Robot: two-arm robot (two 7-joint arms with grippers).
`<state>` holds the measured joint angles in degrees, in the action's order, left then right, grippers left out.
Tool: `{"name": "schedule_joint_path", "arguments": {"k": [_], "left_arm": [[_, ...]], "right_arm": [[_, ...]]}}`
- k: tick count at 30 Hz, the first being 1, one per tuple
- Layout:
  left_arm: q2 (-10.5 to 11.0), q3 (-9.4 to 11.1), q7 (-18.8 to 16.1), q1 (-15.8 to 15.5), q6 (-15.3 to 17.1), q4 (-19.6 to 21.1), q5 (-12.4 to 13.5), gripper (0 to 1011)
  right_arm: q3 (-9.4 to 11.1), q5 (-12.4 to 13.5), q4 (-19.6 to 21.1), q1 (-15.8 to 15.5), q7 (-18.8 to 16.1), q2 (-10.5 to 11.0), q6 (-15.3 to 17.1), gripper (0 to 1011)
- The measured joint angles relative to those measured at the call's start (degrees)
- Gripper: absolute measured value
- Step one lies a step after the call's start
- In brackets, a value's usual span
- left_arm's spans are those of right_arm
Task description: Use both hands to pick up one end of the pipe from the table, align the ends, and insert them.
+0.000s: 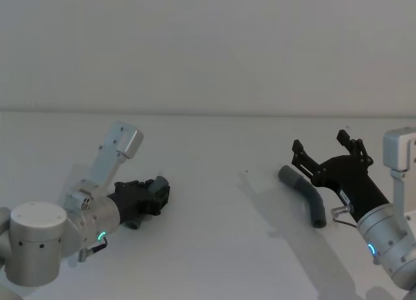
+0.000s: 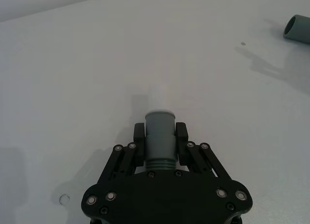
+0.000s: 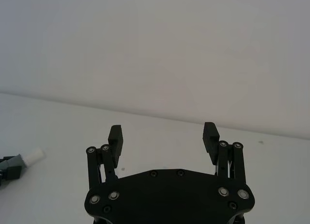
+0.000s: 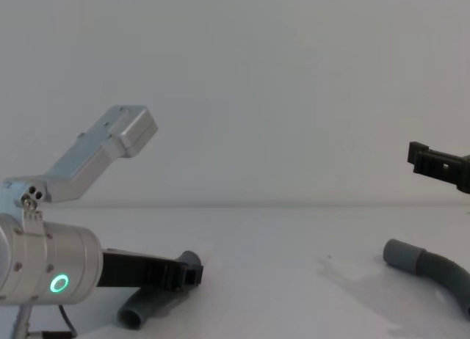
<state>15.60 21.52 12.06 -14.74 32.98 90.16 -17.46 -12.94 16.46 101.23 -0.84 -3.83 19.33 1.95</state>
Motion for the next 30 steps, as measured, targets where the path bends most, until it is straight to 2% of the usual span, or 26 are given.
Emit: {"name": "schedule_joint_path", "arguments": {"k": [7, 14, 21, 22, 30], "left_arm": [[-0.01, 0.03, 0.04, 0.00, 0.05, -0.01, 0.04, 356], [-0.01, 0.03, 0.08, 0.00, 0.09, -0.01, 0.05, 356], [-0.01, 0.03, 0.09, 0.00, 0.12, -0.01, 0.05, 356], [-0.01, 0.03, 0.09, 0.00, 0.14, -0.01, 0.05, 356], [0.00, 0.03, 0.08, 0.00, 0.15, -0.01, 0.05, 356]], "right_arm": [[-0.17, -0.11, 0.05, 0.11, -0.23, 0.13, 0.44, 1002], [-0.94, -1.04, 0.64, 0.89, -1.26, 1.17, 3.50, 1002], [-1.69, -1.67, 1.62, 2.19, -2.67, 2.74, 9.77, 1002], [-1.71, -1.68, 1.83, 2.61, -3.07, 3.14, 12.11, 1002], [-0.88, -1.19, 2.20, 4.06, -3.57, 3.72, 19.16, 1002]]}}
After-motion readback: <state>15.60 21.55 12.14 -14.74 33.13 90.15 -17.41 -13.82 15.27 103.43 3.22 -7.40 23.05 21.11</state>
